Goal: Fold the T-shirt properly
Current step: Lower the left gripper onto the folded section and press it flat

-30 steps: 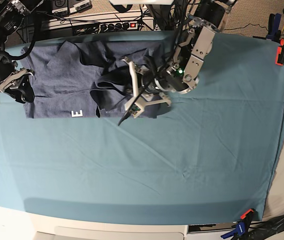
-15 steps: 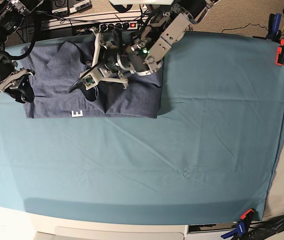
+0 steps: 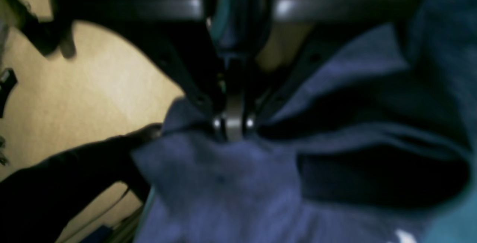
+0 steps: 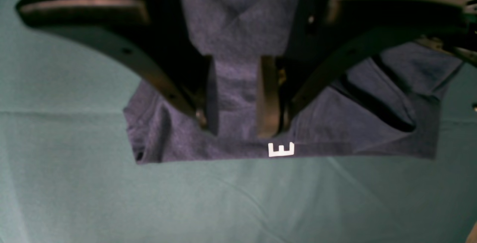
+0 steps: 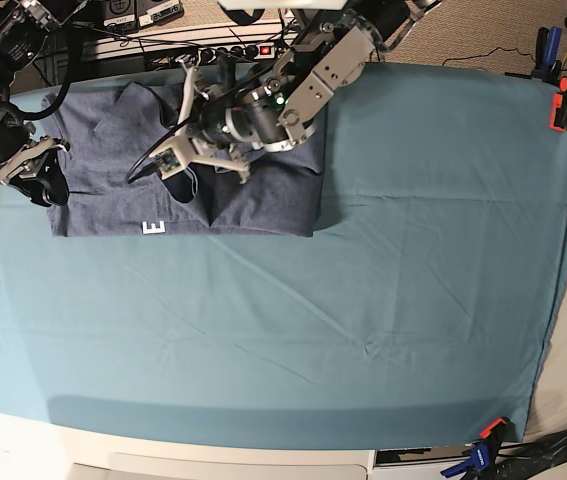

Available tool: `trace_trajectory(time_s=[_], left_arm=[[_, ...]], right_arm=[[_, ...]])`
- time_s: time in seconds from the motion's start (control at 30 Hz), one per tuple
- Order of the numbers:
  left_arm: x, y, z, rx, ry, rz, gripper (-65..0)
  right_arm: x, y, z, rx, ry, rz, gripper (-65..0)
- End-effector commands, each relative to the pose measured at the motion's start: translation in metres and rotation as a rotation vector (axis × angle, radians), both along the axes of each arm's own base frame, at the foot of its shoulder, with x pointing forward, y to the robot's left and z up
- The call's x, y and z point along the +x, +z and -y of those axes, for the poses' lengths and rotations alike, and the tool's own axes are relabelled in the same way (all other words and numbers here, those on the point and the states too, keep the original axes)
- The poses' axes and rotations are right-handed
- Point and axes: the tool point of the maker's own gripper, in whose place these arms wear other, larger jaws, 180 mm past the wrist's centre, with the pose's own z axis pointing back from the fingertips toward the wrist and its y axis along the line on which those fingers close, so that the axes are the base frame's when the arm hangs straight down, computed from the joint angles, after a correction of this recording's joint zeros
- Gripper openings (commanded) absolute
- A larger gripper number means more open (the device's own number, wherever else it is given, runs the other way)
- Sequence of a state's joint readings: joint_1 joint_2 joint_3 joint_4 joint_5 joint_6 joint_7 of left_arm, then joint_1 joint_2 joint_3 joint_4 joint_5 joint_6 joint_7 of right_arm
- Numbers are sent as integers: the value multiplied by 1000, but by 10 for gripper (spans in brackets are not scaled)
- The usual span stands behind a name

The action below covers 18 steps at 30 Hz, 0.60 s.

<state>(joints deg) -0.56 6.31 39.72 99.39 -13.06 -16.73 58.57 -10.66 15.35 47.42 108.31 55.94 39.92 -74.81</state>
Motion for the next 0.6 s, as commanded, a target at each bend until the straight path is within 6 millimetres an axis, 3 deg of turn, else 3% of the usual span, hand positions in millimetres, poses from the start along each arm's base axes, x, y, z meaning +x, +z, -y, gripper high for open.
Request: trace_trajectory(time_s=[0.0,0.13,0.37,0.47,0.57], left_arm=[[4,33,20,-99,-8,43,-650],[25,44,16,-74,7,136,-650],[84,62,-7,9,122,308,-650],[114,64,-33,30,199,327,-650],[141,56,-74,74,294,325,-650]], right_arm=[[5,15,2,-14,11,51,-464],[5,15,2,-14,10,51,-464],[5,15,2,-14,10,50,-464],[5,14,2,-14,10,47,-464],[5,14,2,-14,10,47,-464]])
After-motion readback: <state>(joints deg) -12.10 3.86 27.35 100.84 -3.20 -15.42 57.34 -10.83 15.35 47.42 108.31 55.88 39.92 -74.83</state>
